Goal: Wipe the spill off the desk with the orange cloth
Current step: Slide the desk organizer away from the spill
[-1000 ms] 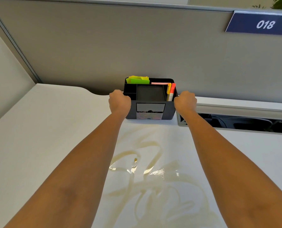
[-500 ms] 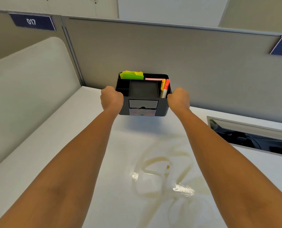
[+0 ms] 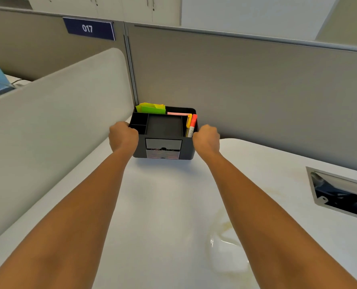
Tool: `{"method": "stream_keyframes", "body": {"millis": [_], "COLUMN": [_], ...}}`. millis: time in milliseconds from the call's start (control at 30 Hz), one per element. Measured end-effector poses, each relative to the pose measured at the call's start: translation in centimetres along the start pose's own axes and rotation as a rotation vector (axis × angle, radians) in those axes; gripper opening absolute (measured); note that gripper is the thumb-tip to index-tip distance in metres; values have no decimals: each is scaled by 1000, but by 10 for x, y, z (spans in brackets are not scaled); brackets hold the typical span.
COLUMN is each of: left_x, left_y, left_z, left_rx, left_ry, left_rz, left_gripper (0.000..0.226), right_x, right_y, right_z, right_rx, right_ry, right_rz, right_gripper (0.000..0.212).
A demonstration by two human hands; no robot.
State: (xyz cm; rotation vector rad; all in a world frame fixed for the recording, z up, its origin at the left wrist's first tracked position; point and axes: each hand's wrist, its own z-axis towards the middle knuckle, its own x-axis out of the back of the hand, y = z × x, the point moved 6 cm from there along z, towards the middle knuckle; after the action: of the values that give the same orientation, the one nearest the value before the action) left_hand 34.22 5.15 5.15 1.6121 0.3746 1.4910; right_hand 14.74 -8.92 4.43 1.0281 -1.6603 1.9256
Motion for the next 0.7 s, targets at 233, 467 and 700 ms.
{"method": "stream_keyframes", "body": {"millis": [233, 467, 700], "left_x": [-2, -7, -9], "left_y": [-25, -37, -31], "left_z": [12, 10, 1], "left_rx": [11, 20, -45], "left_ry": [7, 13, 19], "left_rz": [8, 15, 61], "left_gripper": [29, 31, 33], "right_x": [-27, -32, -20], "right_y": [-2, 1, 13], "right_z": [-3, -4, -6], "right_rx": [3, -36, -54], "right_ry": [-20, -10, -23], "right_rz": [5, 23, 89], "right_gripper": [27, 27, 40]}}
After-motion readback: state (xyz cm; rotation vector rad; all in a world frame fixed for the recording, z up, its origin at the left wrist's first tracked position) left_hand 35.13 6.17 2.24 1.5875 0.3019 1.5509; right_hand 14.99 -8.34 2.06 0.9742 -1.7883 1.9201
